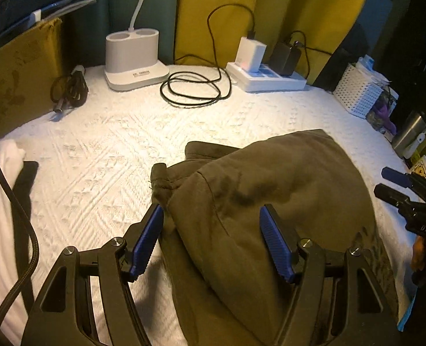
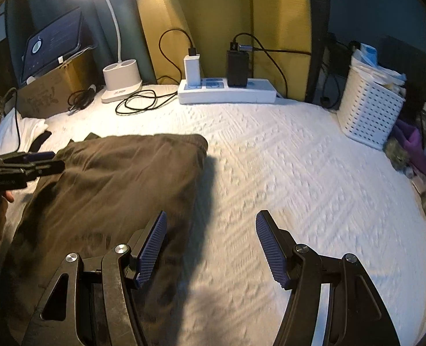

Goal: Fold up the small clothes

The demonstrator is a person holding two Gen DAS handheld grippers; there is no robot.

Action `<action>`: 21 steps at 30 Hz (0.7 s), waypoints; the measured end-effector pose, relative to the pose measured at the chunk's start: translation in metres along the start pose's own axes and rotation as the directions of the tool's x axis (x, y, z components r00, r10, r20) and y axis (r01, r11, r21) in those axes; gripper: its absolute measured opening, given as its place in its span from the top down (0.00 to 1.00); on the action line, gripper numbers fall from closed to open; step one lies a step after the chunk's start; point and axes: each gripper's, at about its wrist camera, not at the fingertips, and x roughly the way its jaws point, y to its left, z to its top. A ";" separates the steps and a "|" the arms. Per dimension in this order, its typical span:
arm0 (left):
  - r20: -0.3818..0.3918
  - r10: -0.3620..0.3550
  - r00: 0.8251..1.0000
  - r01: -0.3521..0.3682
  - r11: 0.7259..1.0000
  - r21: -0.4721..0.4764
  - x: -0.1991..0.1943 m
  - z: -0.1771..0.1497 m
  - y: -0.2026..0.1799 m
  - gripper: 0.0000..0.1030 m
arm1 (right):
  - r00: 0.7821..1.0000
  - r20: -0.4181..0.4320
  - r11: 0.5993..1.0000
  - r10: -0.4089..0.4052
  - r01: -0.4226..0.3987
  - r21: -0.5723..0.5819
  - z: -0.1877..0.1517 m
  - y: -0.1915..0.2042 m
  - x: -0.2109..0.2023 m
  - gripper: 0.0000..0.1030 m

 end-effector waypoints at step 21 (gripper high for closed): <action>-0.062 -0.075 0.995 0.081 0.993 0.091 0.026 0.005 -0.029 0.21 | 0.994 -0.015 0.994 0.105 -0.104 0.044 0.014 -0.008 0.034 0.27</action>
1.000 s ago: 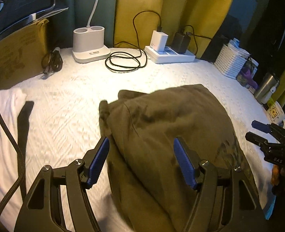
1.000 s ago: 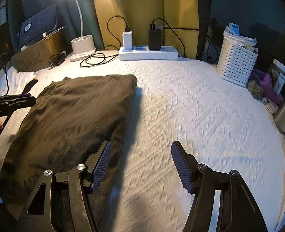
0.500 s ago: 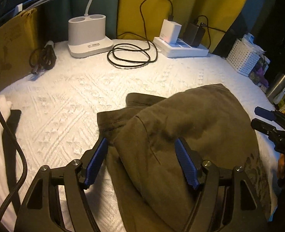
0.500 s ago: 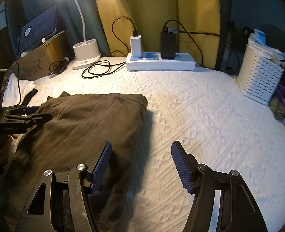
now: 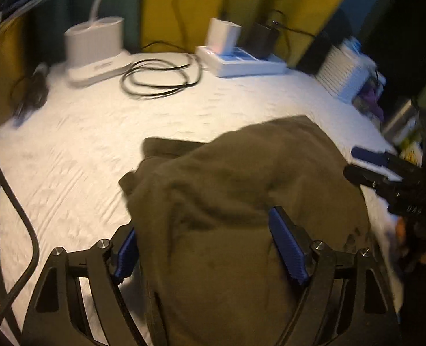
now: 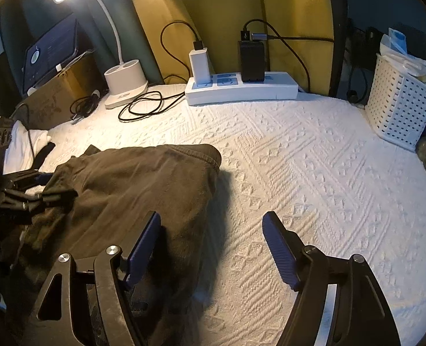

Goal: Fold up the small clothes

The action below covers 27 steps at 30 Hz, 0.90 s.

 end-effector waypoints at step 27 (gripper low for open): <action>0.082 0.065 0.995 -0.070 0.996 0.054 0.005 -0.006 -0.027 0.70 | 0.989 -0.034 0.977 0.146 -0.150 -0.151 0.020 0.050 0.046 0.70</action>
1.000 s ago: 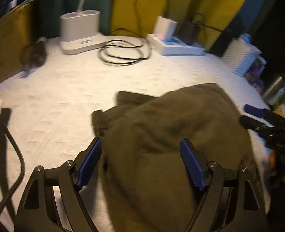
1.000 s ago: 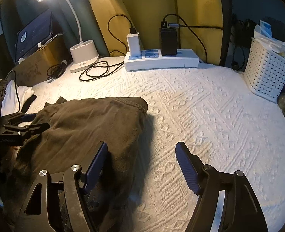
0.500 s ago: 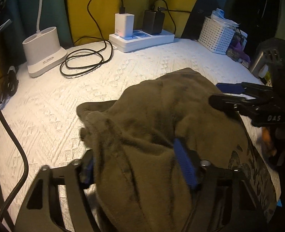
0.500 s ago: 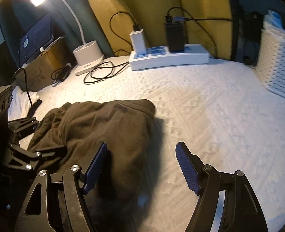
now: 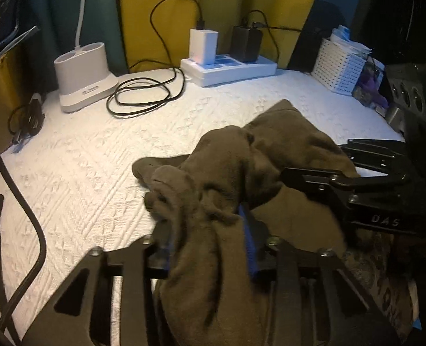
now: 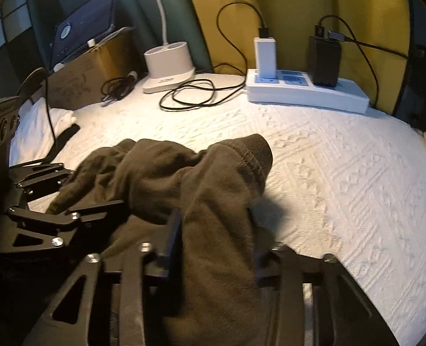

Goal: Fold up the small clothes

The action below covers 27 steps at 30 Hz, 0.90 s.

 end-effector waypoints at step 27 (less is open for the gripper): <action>0.261 -0.067 0.963 0.064 0.998 0.018 -0.109 0.000 -0.030 0.79 | 0.957 0.280 0.993 -0.074 0.098 -0.072 -0.006 0.055 -0.136 0.77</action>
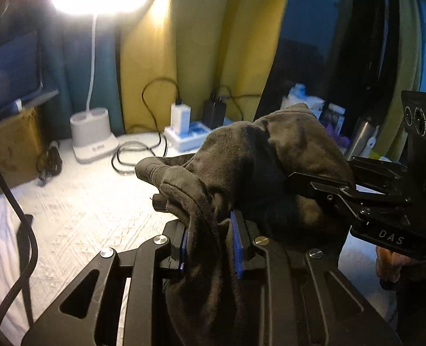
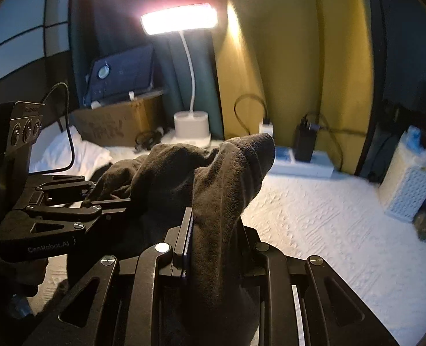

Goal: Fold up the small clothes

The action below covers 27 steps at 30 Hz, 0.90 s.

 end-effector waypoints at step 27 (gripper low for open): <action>0.356 0.009 0.934 -0.041 0.996 0.081 -0.172 0.022 -0.025 0.80 | 0.949 0.314 0.980 -0.028 0.087 -0.176 0.047 0.099 -0.158 0.78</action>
